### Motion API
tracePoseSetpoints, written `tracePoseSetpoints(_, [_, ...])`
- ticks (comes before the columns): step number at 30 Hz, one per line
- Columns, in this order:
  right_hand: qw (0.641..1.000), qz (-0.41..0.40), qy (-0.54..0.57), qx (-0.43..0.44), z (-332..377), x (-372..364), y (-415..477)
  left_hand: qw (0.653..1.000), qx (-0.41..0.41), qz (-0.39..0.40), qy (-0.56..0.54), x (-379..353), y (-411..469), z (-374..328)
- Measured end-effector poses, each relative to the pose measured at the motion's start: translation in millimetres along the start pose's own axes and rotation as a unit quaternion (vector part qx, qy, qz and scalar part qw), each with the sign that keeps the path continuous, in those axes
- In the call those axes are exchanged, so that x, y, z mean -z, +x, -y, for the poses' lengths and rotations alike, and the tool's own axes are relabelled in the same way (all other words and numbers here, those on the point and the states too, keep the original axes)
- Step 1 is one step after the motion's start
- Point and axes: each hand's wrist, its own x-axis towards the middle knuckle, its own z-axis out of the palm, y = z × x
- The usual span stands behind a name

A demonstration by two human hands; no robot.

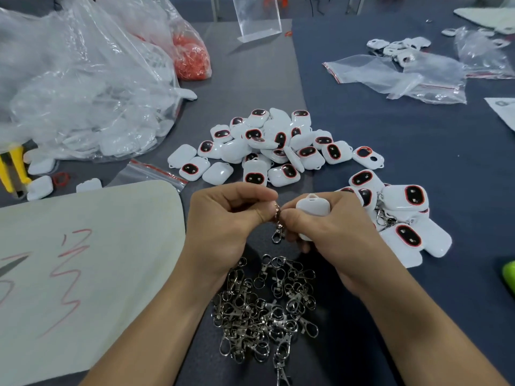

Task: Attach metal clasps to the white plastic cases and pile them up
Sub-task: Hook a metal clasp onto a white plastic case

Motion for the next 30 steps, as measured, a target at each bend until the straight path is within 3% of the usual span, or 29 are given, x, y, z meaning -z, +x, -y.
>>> tracePoseSetpoints(5, [0.991,-0.082,-0.089,0.052,-1,-2,-3,0.993,-0.065,-0.008,0.103,-1,-6,1])
tracePoseSetpoints(10, [0.977,-0.132,-0.134,0.102,1,-1,-4,0.978,-0.079,-0.005,0.192,-4,-11,-1])
tracePoseSetpoints(16, [0.961,-0.124,-0.197,0.147,5,-5,-5,0.981,-0.051,-0.016,0.185,-2,-6,0])
tracePoseSetpoints(20, [0.972,-0.104,-0.159,0.139,3,-7,-4,0.985,-0.054,-0.030,0.164,-1,-7,2])
tracePoseSetpoints(26, [0.985,-0.084,-0.087,0.127,3,-7,-3,0.999,0.020,-0.006,0.025,-1,-5,-2])
tracePoseSetpoints(30, [0.981,-0.090,-0.097,0.144,3,-5,-5,0.999,0.028,0.013,0.028,-2,-5,-1])
